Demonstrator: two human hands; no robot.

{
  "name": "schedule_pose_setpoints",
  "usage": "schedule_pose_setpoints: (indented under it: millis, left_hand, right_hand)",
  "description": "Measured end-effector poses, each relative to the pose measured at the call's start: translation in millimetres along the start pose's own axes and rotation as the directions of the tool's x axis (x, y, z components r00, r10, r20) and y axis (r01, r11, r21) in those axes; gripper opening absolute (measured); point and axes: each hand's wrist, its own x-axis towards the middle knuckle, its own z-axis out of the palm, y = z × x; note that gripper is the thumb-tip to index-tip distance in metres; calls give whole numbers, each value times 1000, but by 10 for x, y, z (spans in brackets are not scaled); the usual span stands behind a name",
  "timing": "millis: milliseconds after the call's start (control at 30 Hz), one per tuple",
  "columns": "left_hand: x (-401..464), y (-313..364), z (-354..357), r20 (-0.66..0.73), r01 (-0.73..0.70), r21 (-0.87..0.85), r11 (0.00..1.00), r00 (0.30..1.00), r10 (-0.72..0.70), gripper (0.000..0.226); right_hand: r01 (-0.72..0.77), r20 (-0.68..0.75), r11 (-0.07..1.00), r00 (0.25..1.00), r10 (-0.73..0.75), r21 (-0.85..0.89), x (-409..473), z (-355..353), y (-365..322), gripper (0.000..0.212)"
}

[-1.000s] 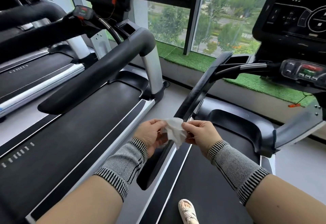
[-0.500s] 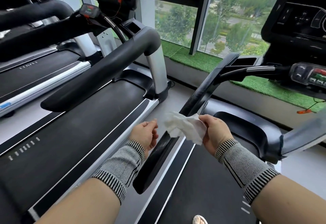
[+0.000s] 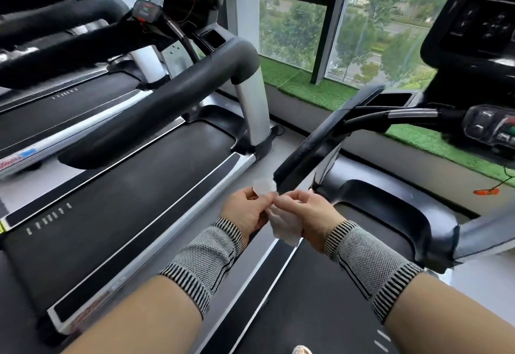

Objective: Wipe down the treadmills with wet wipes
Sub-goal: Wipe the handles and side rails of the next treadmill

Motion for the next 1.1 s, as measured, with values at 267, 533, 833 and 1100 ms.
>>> schedule_pose_setpoints:
  millis: [267, 533, 833, 1100]
  left_hand:
    - [10, -104, 74, 72, 37, -37, 999, 997, -35, 32]
    - [26, -205, 166, -10, 14, 29, 999, 1000, -14, 6]
    - [224, -299, -11, -413, 89, 137, 987, 911, -25, 5]
    - [247, -159, 345, -168, 76, 52, 996, 983, -67, 12]
  right_hand:
    - [17, 60, 1000, 998, -16, -8, 47, -240, 20, 14]
    - [10, 36, 996, 999, -7, -84, 71, -323, 57, 8]
    - [-76, -151, 871, 974, 169, 486, 190, -617, -92, 28]
    - [-80, -118, 850, 979, 165, 521, 279, -686, -252, 33]
